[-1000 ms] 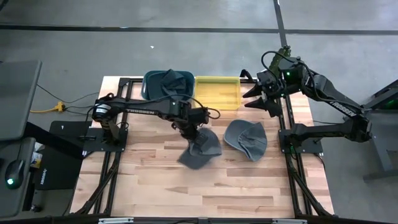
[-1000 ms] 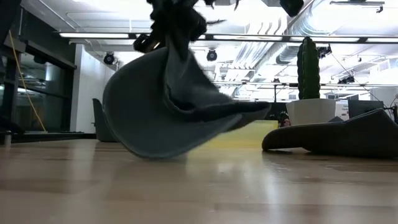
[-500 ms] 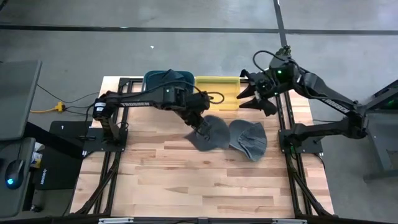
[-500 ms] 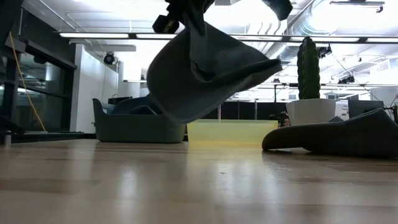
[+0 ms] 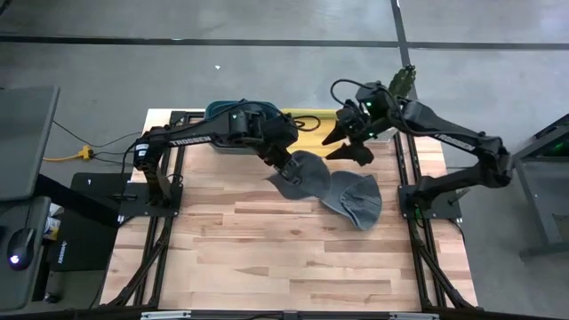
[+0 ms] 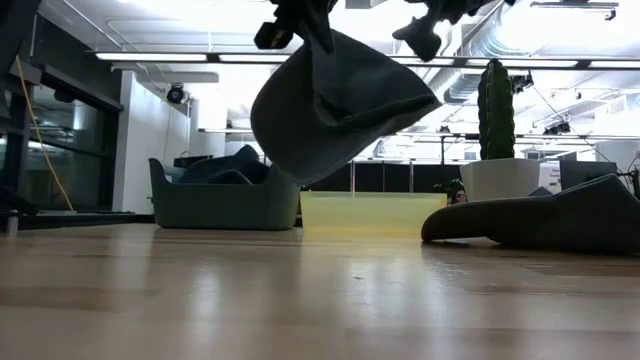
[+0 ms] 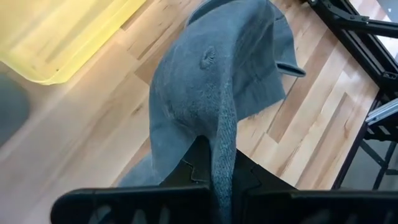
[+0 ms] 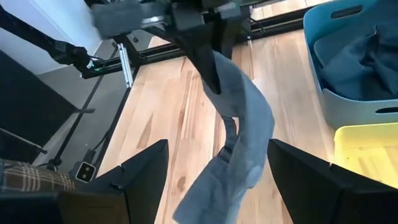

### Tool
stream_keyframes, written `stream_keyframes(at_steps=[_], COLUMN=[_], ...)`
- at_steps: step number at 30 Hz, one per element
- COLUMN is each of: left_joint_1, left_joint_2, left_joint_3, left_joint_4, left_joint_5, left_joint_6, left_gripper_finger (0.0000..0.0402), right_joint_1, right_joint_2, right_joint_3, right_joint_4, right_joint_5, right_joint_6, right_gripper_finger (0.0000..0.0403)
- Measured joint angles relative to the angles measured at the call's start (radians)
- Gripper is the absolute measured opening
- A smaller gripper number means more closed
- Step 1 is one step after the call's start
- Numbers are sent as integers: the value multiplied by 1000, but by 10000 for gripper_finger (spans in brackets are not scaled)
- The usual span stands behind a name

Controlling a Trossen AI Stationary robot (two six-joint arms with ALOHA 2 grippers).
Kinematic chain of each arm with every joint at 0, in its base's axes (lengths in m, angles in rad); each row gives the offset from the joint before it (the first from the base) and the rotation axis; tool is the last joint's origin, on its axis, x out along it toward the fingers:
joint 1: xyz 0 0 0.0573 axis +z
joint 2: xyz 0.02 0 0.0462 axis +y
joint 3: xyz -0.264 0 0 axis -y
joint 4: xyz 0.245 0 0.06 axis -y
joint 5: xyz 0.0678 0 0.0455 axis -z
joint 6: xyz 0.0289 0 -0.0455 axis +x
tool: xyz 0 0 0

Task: Pick & Place hat
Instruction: Put the left gray cap into the yellow bin

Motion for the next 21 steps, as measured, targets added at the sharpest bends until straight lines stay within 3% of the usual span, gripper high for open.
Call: stream_keyframes(at_steps=[21], left_joint_1=[5], left_joint_2=[0], left_joint_3=[0], left_joint_4=[30], left_joint_5=[-14], left_joint_6=[79], left_gripper_finger=[0], right_joint_1=[118], right_joint_2=[276], right_joint_3=[-1], right_joint_4=[25], right_joint_5=[122], right_joint_6=[-36], right_gripper_finger=[268])
